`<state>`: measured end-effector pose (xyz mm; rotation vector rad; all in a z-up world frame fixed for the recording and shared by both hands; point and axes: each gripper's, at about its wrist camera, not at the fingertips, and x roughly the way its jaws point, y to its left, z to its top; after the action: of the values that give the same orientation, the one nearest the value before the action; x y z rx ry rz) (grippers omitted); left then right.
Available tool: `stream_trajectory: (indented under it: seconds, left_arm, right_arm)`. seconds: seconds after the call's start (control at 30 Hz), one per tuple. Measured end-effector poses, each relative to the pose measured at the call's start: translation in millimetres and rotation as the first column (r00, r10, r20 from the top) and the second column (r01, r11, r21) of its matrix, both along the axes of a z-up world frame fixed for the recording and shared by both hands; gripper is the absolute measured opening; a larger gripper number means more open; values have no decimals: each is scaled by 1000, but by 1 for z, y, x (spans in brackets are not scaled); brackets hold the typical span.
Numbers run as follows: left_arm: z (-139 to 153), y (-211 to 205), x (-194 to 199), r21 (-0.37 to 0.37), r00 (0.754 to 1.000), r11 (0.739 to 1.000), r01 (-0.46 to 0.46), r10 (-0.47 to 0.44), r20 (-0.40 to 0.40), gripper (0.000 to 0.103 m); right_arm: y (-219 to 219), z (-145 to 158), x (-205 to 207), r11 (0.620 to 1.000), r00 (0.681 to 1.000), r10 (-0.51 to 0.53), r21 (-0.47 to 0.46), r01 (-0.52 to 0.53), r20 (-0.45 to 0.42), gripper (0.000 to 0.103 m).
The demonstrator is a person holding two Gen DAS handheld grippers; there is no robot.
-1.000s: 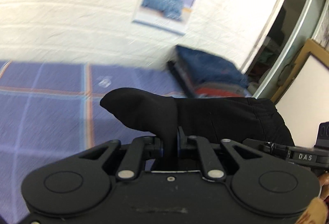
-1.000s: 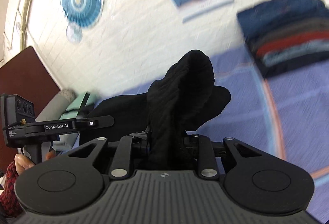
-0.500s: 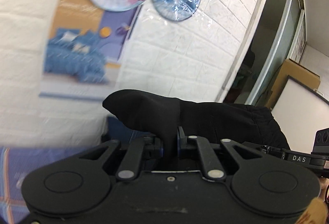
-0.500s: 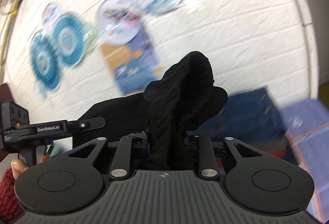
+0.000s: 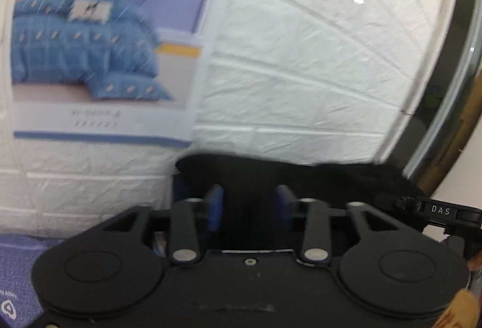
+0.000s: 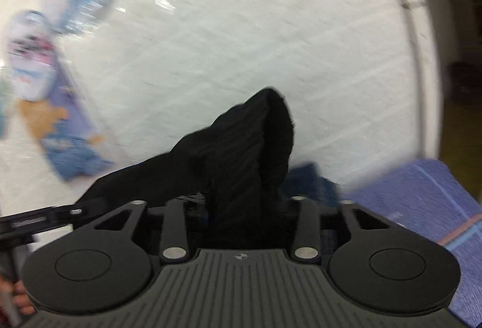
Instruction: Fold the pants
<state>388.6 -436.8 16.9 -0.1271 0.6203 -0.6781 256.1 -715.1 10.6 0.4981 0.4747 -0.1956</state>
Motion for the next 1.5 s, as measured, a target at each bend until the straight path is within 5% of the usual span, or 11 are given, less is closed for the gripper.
stream_trajectory:
  seconds: [0.07,0.2,0.33,0.5,0.6,0.77,1.1,1.2,1.27,1.3,1.5]
  left_arm:
    - [-5,12,3,-22,1000,999,-29,29,12,60]
    - [9,17,4,-47,998,998,-40,43,48,63]
    - [18,3,-14,-46,992,999,-15,21,127,84]
    - [11,-32,-26,32,984,999,38,-43,173,103]
    - [-1,-47,-37,90,975,993,77,-94,203,103]
    - [-45,-81,-14,180,982,975,127,-150,118,103]
    - [-78,-100,-4,187,983,977,99,-125,134,103]
    - [-66,-96,-6,216,989,972,89,-112,96,103]
    - [-49,-86,-13,212,992,973,88,-105,70,103]
    - [-40,-78,-20,200,993,977,75,-92,73,103]
    - [17,-26,-81,76,997,997,14,-19,70,103]
  right_arm:
    - [-4,-13,5,996,993,-86,-26,84,-81,84]
    - [-5,-1,-19,988,992,-122,-92,125,33,98]
    - [11,29,-31,961,982,-112,-235,146,152,75]
    - [23,19,-7,948,995,-23,-313,51,93,58]
    - [11,-1,9,961,997,-41,-272,57,63,58]
    - [-6,-39,33,974,998,-66,-217,67,11,58]
    - [-20,-56,35,985,995,-67,-155,77,72,58]
    - [-18,-48,34,985,996,-74,-152,82,59,66]
    - [-12,-32,24,981,996,-77,-174,84,48,98]
    - [-8,-22,16,978,996,-74,-191,82,47,103]
    - [21,41,-55,968,998,-4,-250,20,64,103]
